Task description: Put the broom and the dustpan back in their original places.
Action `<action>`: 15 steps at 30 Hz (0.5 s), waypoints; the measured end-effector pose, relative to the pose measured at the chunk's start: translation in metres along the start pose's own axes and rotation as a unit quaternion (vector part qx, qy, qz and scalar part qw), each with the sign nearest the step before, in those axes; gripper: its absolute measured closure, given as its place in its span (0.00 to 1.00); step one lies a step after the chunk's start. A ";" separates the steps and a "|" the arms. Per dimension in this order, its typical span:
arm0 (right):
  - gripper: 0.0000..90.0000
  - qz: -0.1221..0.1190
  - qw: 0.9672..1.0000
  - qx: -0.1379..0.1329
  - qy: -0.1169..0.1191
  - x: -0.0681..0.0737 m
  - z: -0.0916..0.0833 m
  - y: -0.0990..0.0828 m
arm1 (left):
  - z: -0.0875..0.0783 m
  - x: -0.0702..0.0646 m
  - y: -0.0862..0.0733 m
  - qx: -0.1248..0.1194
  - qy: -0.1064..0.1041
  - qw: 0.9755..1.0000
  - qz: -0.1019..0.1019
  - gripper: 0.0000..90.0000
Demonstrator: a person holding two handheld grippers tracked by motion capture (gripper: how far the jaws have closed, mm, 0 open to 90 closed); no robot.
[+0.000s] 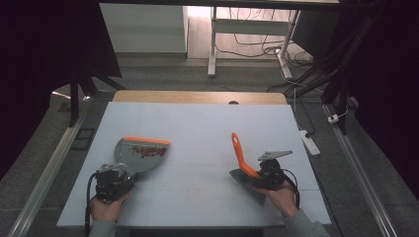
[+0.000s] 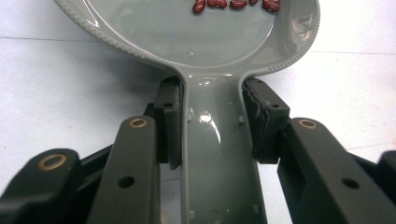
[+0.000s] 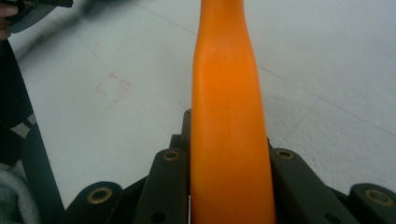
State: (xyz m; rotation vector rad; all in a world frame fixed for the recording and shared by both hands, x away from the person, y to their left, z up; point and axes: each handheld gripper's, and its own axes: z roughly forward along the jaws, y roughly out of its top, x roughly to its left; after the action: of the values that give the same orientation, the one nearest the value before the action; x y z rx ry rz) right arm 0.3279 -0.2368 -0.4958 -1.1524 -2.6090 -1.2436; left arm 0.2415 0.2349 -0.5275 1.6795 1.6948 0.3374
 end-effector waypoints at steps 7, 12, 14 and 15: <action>0.85 0.015 0.999 0.023 -0.035 -0.014 0.006 -0.001 | 0.004 0.000 -0.001 0.008 0.002 1.000 -0.002 0.68; 0.79 0.021 0.998 0.030 -0.043 -0.024 0.007 0.000 | 0.006 0.000 -0.001 0.015 0.004 1.000 0.001 0.68; 0.77 0.021 0.998 0.033 -0.044 -0.027 0.008 0.000 | 0.006 0.000 -0.001 0.015 0.003 1.000 -0.001 0.68; 0.76 0.021 0.998 0.035 -0.043 -0.028 0.008 0.000 | 0.006 0.000 -0.002 0.016 0.002 1.000 -0.001 0.67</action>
State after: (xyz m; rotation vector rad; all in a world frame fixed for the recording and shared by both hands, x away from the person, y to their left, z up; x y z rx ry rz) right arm 0.3506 -0.2488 -0.5103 -1.2687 -2.6503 -1.1091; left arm 0.2443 0.2324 -0.5329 1.6999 1.7134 0.3145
